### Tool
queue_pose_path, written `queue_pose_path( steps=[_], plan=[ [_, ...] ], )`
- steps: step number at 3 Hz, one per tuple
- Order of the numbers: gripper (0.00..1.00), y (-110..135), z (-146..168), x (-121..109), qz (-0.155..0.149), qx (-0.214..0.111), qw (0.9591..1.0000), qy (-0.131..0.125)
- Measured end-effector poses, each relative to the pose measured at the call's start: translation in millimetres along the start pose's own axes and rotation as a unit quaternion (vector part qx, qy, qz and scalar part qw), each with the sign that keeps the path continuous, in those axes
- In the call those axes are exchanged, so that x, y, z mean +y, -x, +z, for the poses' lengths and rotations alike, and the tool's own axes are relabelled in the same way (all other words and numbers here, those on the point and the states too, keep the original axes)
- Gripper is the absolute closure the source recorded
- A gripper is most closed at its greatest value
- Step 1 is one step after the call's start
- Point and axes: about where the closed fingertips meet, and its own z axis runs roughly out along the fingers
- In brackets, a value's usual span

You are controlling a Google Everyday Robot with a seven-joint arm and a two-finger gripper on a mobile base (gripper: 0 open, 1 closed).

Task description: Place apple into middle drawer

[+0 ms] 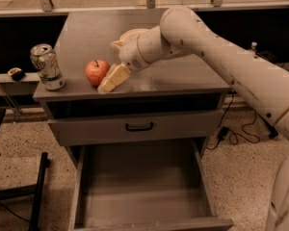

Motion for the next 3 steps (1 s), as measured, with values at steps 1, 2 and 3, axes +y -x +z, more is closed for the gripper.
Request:
queue_pose_path(
  steps=[1,2,3],
  plan=[
    [0.04,6.0,27.8,15.2,0.009,-0.002,0.9994,0.034],
    [0.27,2.7,44.5,22.2,0.019,-0.006,0.9985,0.050],
    [0.50,4.4,41.7,23.9,0.033,-0.042,0.9977,0.043]
  ],
)
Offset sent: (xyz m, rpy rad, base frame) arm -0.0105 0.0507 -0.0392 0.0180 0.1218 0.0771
